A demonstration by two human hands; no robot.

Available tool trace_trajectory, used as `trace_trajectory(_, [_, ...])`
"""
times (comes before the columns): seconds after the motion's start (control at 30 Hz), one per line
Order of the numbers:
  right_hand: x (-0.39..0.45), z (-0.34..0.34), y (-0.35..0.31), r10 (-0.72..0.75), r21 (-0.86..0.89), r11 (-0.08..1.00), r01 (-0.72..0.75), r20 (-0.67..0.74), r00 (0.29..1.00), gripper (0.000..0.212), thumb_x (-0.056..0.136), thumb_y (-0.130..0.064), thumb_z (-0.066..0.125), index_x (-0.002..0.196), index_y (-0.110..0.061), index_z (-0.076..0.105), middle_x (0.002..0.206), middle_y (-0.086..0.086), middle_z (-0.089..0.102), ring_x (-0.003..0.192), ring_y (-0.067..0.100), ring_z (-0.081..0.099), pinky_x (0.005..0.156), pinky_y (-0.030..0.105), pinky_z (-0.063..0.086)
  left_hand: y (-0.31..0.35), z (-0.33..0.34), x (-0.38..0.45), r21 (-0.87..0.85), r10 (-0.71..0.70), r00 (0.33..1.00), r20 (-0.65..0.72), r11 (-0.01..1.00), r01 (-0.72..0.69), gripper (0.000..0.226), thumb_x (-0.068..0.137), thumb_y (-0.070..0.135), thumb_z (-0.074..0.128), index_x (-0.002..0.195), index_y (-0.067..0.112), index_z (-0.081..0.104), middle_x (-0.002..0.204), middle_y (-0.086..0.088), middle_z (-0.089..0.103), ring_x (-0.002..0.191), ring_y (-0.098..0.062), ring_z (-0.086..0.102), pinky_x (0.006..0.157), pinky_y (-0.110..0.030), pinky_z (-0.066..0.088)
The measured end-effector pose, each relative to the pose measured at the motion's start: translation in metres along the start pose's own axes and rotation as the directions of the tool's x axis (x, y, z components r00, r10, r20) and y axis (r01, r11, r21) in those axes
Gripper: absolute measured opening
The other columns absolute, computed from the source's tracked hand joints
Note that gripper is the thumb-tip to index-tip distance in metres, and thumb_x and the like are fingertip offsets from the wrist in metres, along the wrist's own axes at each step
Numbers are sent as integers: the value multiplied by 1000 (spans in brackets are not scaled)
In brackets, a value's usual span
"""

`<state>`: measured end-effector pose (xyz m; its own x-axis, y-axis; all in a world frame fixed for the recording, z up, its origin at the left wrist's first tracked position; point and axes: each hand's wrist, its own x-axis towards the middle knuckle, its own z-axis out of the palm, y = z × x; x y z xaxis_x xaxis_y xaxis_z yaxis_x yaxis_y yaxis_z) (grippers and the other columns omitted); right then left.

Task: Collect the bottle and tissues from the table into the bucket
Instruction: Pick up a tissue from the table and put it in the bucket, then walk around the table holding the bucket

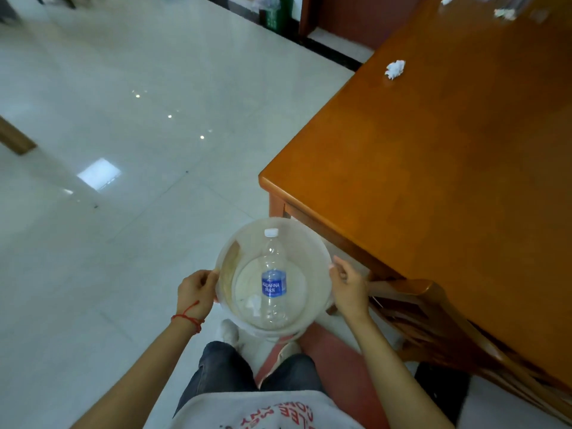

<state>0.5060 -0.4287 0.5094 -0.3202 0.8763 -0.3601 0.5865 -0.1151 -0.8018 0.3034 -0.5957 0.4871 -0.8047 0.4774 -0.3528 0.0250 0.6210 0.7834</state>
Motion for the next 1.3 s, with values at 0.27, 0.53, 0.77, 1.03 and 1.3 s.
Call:
trace_trajectory(0.27, [-13, 61, -43, -55, -43, 997, 64, 197, 979, 31, 92, -12, 48, 121, -11, 55, 103, -2, 60, 86, 3, 52, 77, 16, 41, -45, -62, -16, -98, -116, 981, -158, 990, 101, 29, 92, 22, 48, 66, 16, 60, 58, -3, 61, 61, -18, 57, 59, -22, 42])
trace_trajectory(0.53, [-39, 161, -90, -147, -101, 975, 198, 374, 916, 30, 91, -11, 51, 120, -10, 58, 105, 4, 62, 94, 12, 55, 73, 14, 42, -99, -152, -24, -297, -319, 900, -295, 927, 231, 29, 89, 28, 53, 78, 4, 67, 69, -5, 64, 64, -23, 62, 61, -26, 48])
trace_trajectory(0.77, [-59, 239, -123, -209, -118, 947, 297, 477, 854, 26, 90, -13, 53, 114, -8, 61, 104, 3, 65, 99, 18, 60, 91, 35, 50, -140, -213, -29, -452, -450, 818, -358, 850, 269, 27, 86, 29, 58, 67, 10, 64, 70, -9, 64, 75, -35, 65, 72, -37, 55])
trace_trajectory(1.03, [-57, 304, -156, -248, -127, 914, 385, 575, 780, 30, 90, -12, 52, 119, -7, 58, 112, 10, 63, 96, 17, 55, 82, 24, 42, -164, -250, -19, -556, -560, 720, -411, 779, 289, 26, 86, 30, 58, 74, 9, 68, 78, -12, 68, 77, -32, 66, 80, -45, 57])
trace_trajectory(1.3, [-3, 368, -206, -273, -115, 900, 421, 605, 748, 29, 90, -14, 53, 118, -8, 59, 117, 12, 64, 97, 16, 55, 88, 27, 42, -157, -286, 56, -578, -578, 693, -430, 766, 281, 25, 86, 30, 57, 76, 9, 68, 82, -14, 69, 76, -31, 67, 82, -47, 56])
